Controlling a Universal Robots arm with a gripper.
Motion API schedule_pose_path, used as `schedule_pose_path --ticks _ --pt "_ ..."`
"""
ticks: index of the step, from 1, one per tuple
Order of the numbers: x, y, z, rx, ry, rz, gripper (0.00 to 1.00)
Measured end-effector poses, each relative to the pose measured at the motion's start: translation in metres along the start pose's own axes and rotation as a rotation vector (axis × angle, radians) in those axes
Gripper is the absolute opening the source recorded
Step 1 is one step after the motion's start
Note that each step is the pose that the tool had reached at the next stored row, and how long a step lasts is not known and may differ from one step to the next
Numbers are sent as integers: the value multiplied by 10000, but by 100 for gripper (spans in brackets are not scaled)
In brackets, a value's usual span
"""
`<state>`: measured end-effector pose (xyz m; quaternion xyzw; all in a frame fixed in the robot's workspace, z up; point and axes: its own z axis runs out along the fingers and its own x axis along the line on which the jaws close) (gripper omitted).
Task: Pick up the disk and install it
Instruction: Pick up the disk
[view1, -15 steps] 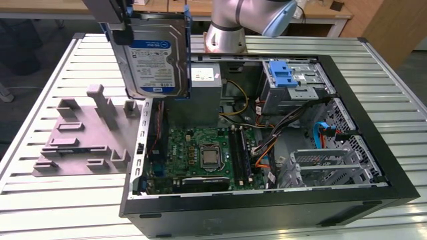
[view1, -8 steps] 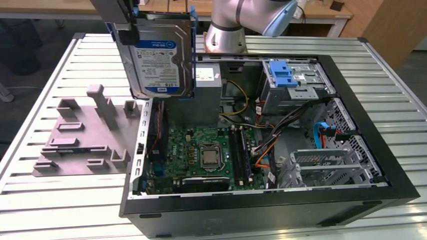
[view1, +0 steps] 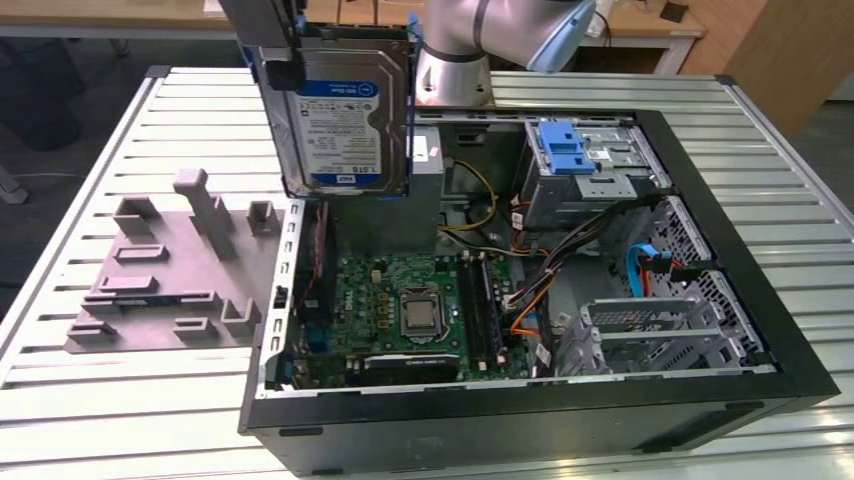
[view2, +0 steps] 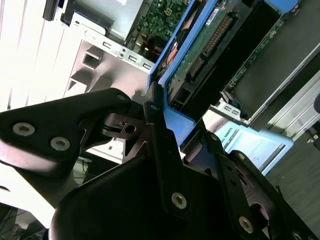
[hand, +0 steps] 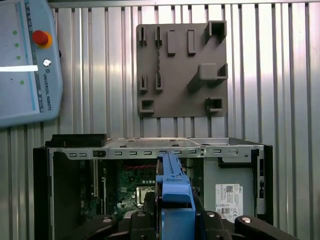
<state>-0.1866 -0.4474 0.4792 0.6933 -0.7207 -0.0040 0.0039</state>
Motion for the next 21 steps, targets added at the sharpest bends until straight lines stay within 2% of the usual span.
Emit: schedule_pose_path --ticks 9,17,21 --pt "-6 -161 -1 0 0 0 36" --pt "-10 -245 -1 -1 2 0 36" --pt "-14 -344 -1 -1 0 0 36"
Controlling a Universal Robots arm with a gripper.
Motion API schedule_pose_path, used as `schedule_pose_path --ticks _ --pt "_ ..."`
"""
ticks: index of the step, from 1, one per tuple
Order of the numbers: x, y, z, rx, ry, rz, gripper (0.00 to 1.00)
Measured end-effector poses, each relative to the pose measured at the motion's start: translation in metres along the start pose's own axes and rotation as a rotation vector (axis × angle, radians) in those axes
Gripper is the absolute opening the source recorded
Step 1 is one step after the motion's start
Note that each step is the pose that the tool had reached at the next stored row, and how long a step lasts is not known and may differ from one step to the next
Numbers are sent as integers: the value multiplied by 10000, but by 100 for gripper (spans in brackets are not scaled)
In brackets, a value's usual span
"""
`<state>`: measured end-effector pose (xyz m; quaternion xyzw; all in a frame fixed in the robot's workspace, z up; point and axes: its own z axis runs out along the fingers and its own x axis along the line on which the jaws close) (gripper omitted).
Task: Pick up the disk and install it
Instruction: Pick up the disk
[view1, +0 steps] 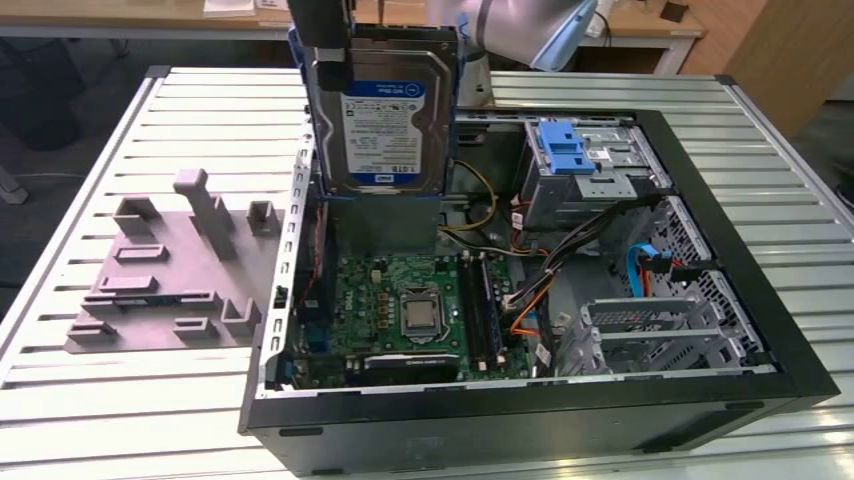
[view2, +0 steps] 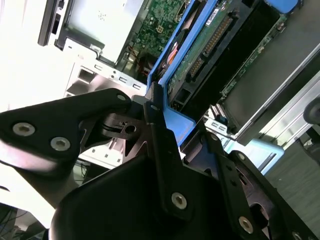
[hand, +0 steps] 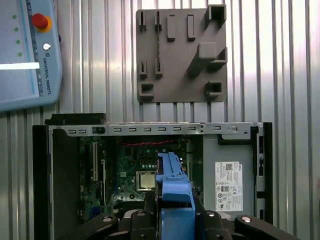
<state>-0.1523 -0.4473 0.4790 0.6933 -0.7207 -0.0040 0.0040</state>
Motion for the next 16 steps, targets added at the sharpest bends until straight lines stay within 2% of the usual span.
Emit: schedule_pose_path --ticks 5,16 --pt "-4 -101 -1 0 0 1 36" --pt "-16 -427 -4 0 0 1 36"
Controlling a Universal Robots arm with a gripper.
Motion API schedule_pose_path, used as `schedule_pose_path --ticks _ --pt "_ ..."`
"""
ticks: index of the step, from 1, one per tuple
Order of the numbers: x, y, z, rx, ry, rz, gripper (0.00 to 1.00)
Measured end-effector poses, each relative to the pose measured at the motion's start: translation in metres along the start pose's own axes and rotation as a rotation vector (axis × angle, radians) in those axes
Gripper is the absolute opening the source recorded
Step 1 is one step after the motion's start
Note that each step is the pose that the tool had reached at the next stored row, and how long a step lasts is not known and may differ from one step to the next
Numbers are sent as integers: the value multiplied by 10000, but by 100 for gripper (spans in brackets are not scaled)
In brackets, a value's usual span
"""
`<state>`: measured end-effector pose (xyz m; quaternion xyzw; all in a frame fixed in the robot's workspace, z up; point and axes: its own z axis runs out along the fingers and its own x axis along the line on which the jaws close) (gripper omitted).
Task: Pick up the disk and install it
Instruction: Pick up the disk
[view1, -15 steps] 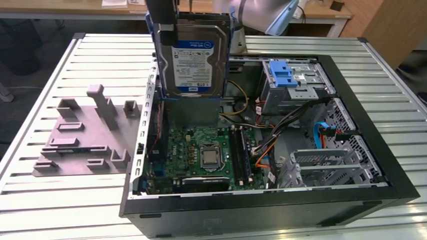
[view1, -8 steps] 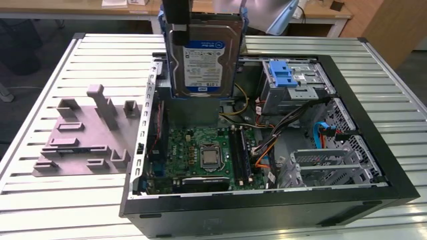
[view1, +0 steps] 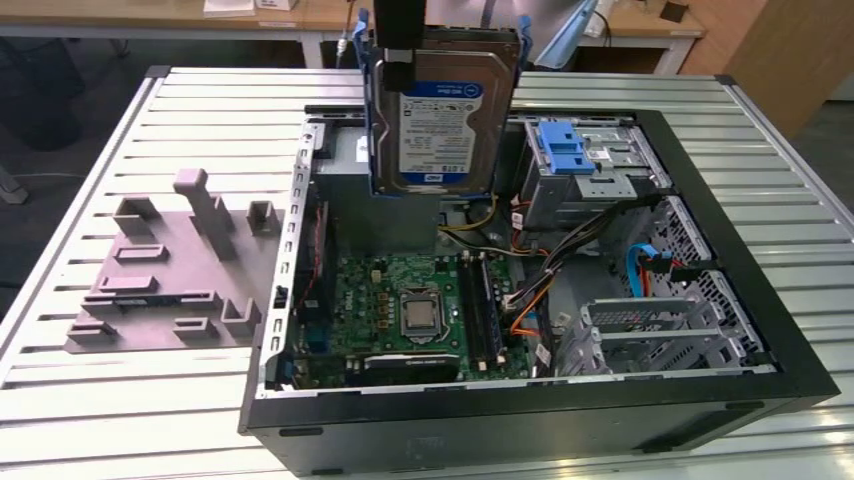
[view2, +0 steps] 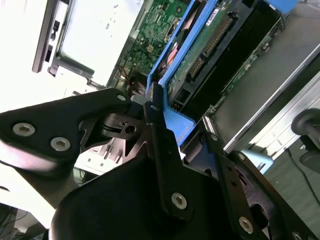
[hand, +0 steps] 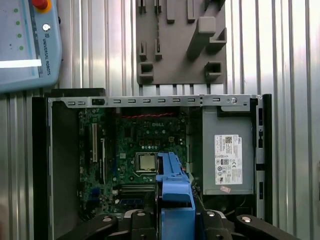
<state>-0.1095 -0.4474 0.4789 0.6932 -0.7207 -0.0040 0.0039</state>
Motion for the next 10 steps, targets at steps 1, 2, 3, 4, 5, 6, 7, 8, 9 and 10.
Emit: schedule_pose_path --ticks 1,2,3,4,5,6,7,8,9,10 --pt "-1 -33 -1 0 1 -1 36" --pt "-2 -58 -1 0 1 -1 36" --pt "-3 -81 -1 0 0 -1 36" --pt "-3 -87 -1 0 0 -2 36" --pt "-3 -86 -1 0 0 -1 36" --pt "-3 -86 -1 0 1 -1 36" --pt "-3 -86 -1 0 2 -1 36" --pt "-4 -87 -1 0 2 0 36" --pt "-4 -88 -1 0 2 1 36" --pt "-4 -92 -1 0 -8 -1 36"
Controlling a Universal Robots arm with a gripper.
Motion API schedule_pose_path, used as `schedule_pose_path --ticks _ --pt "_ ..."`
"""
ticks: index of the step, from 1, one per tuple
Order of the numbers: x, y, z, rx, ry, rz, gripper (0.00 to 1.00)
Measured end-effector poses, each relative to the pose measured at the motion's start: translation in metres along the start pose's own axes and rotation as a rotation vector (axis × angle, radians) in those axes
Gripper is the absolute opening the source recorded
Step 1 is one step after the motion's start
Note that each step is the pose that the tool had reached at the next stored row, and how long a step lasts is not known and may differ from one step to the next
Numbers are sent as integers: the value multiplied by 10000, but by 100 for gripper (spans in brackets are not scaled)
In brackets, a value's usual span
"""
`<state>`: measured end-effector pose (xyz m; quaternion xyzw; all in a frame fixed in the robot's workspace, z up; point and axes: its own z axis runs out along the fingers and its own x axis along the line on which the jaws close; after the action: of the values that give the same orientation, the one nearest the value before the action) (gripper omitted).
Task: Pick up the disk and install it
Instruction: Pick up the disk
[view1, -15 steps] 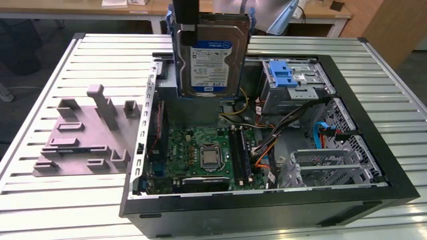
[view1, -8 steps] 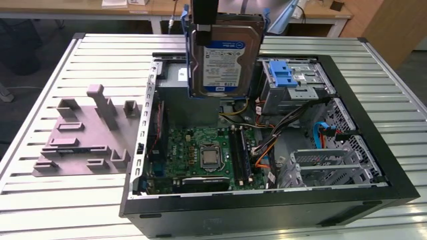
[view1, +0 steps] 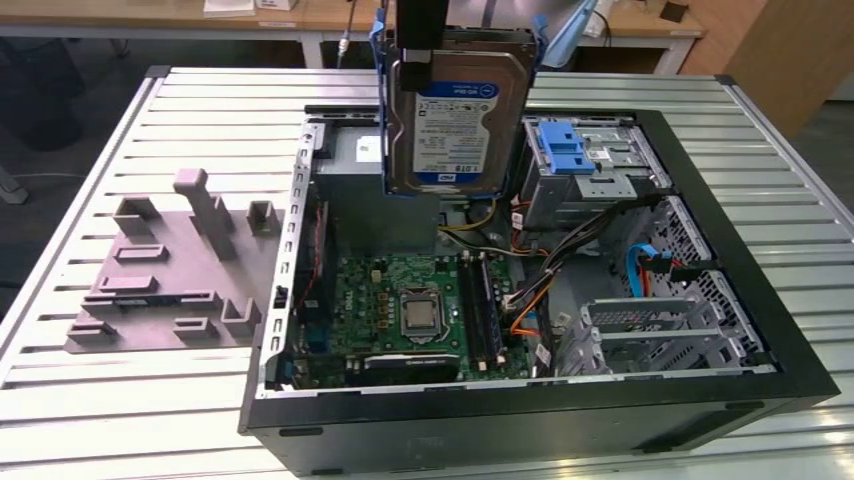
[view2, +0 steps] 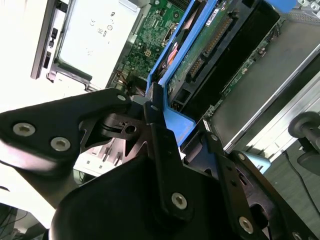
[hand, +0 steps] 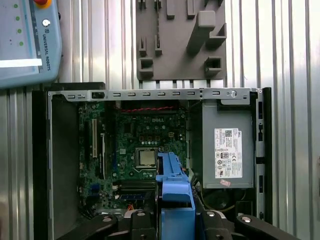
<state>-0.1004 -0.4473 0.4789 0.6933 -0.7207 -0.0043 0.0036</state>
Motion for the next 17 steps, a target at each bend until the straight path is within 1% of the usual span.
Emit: schedule_pose_path --ticks 4,7,11,17 --pt "1 -39 2 -4 -106 -1 36" --pt "10 -62 2 3 -110 -1 36" --pt "22 -107 3 44 -112 -2 36" --pt "45 -265 13 37 -107 -3 36"
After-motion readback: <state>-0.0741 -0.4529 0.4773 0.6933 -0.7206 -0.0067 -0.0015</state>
